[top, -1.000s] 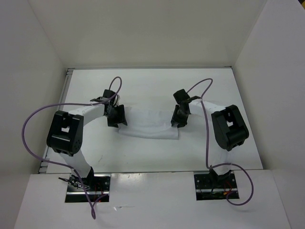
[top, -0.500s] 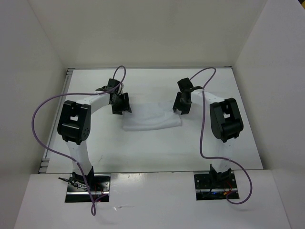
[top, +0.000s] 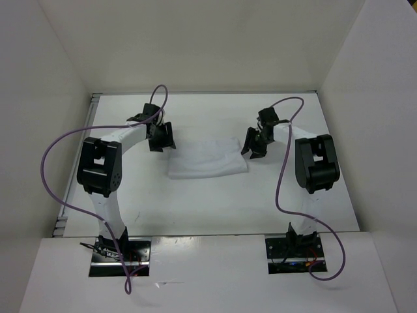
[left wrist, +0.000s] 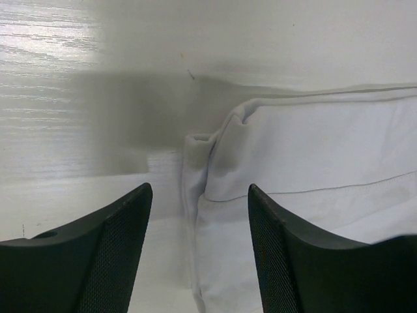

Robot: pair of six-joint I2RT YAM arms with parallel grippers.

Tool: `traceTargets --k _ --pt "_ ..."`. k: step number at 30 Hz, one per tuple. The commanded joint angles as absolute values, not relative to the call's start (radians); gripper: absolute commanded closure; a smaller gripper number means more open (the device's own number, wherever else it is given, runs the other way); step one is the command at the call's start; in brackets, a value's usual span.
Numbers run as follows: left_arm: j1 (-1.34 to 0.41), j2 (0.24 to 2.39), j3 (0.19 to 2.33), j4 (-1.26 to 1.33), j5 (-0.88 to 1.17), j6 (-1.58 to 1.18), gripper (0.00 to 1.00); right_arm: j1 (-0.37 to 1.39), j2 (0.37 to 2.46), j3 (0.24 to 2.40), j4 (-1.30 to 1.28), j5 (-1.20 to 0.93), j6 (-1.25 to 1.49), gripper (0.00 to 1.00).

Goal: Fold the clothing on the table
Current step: Fold the skirt

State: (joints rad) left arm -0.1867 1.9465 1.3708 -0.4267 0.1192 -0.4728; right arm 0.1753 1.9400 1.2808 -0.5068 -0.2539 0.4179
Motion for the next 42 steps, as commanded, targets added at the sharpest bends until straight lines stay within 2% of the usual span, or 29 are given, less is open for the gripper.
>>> traceTargets --k 1,5,12,15,27,34,37,42 --pt "-0.186 1.907 1.373 -0.423 0.121 -0.469 0.32 0.184 1.938 1.244 -0.449 -0.341 0.379 0.46" --pt "-0.186 1.887 1.339 -0.423 0.121 -0.469 0.32 0.175 1.867 1.244 -0.449 -0.341 0.379 0.46" --pt "-0.186 1.868 1.31 -0.423 0.121 -0.469 0.32 0.157 1.764 1.301 -0.517 -0.212 0.408 0.46" --pt "-0.186 1.868 1.301 -0.423 0.121 -0.479 0.32 0.156 1.755 1.324 -0.526 -0.242 0.399 0.46" --pt "-0.186 1.868 1.31 -0.414 0.13 -0.497 0.32 0.156 1.882 1.244 -0.479 -0.374 0.387 0.46" --pt "-0.186 1.79 1.376 -0.465 0.13 -0.497 0.31 0.156 1.943 1.226 -0.46 -0.446 0.377 0.46" --pt "-0.186 1.743 1.408 -0.477 0.13 -0.497 0.31 0.156 1.968 1.213 -0.451 -0.488 0.377 0.48" --pt "-0.186 1.698 1.442 -0.486 0.19 -0.497 0.31 0.156 2.008 1.183 -0.42 -0.548 0.386 0.62"
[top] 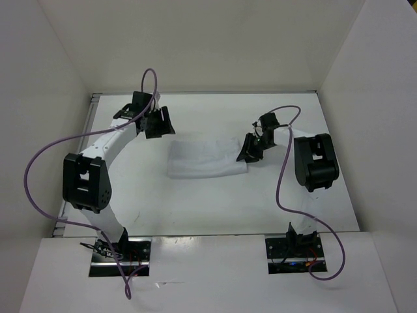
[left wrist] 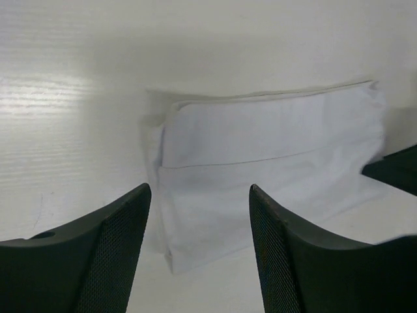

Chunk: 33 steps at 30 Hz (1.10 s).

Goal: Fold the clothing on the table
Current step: Fold the skirt

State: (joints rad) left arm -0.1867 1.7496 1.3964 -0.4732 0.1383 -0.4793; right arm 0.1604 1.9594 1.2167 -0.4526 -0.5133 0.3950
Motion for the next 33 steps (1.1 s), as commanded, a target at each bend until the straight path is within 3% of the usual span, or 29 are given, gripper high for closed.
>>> traceTargets --k 1,7,8,14,19,22,24,33 --pt "-0.186 1.698 1.442 -0.486 0.225 -0.497 0.31 0.156 2.008 1.174 -0.42 -0.548 0.387 0.65" --pt "-0.247 1.725 1.382 -0.387 0.362 -0.517 0.31 0.156 2.017 1.173 -0.431 -0.558 0.397 0.99" --pt "-0.274 1.741 1.382 -0.377 0.412 -0.517 0.31 0.156 2.017 1.173 -0.431 -0.558 0.408 1.0" --pt "-0.366 1.841 1.393 -0.377 0.521 -0.468 0.4 0.156 1.974 1.186 -0.451 -0.532 0.408 1.0" --pt "-0.437 1.9 1.384 -0.413 0.531 -0.431 0.75 0.156 1.974 1.206 -0.469 -0.523 0.408 1.0" --pt "-0.468 1.939 1.384 -0.402 0.531 -0.431 0.85 0.156 1.974 1.206 -0.469 -0.523 0.408 1.0" --pt "-0.477 1.973 1.394 -0.393 0.531 -0.443 0.99 0.156 1.974 1.206 -0.469 -0.523 0.408 1.0" --pt "-0.546 2.077 1.428 -0.425 0.508 -0.453 1.0 0.156 1.974 1.206 -0.469 -0.503 0.408 1.0"
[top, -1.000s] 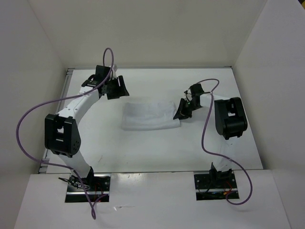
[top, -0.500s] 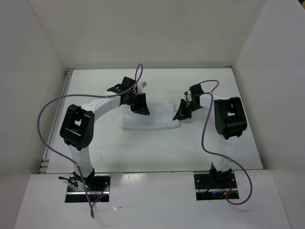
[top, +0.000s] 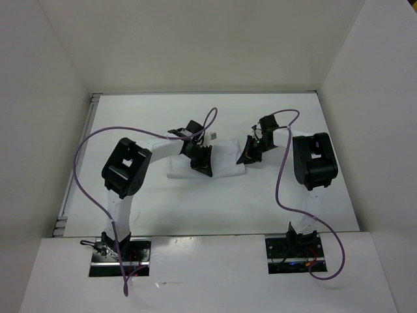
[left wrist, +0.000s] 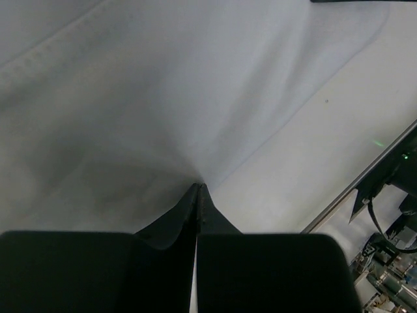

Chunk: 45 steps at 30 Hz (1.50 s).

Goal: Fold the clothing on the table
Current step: Fold the skirt

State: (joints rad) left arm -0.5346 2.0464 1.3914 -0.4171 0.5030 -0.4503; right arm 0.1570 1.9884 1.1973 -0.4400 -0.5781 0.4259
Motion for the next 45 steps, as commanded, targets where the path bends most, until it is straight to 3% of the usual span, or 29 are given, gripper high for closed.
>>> traceTargets --k 1,15,24,32,45 --pt "-0.546 2.077 1.428 -0.425 0.508 -0.453 1.0 0.156 1.965 1.206 -0.469 -0.503 0.408 1.0" --pt "-0.566 2.148 1.373 -0.448 0.407 -0.453 1.0 0.156 1.893 1.197 -0.46 -0.483 0.408 1.0" --pt "-0.526 1.933 1.453 -0.523 0.396 -0.453 1.0 0.186 1.761 1.308 -0.517 -0.511 0.408 1.0" --pt "-0.39 1.767 1.39 -0.583 0.232 -0.425 0.98 0.256 1.729 1.43 -0.569 -0.482 0.419 1.0" --pt "-0.319 1.914 1.266 -0.495 0.055 -0.465 0.98 0.403 1.842 1.654 -0.657 -0.428 0.428 1.0"
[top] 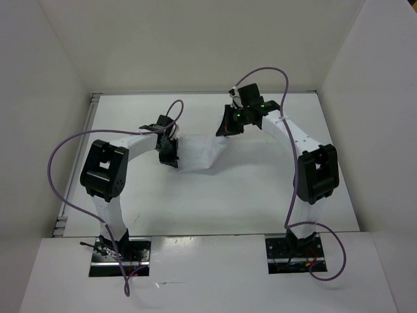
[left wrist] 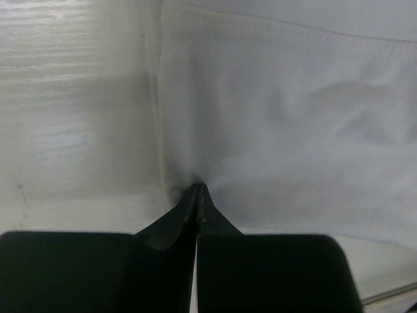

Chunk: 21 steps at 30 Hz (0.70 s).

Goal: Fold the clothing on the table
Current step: Fold the skirt

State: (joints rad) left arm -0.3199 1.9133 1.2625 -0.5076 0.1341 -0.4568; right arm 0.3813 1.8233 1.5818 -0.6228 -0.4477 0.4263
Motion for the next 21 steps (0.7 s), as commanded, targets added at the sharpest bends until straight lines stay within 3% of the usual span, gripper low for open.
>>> traceTargets --k 1,21 --pt "-0.319 1.914 1.266 -0.495 0.055 -0.465 0.98 0.403 1.842 1.667 -0.657 -0.428 0.428 1.0" --pt "-0.319 1.902 1.215 -0.442 0.167 -0.483 0.98 0.587 2.098 1.868 -0.699 -0.428 0.437 1.0"
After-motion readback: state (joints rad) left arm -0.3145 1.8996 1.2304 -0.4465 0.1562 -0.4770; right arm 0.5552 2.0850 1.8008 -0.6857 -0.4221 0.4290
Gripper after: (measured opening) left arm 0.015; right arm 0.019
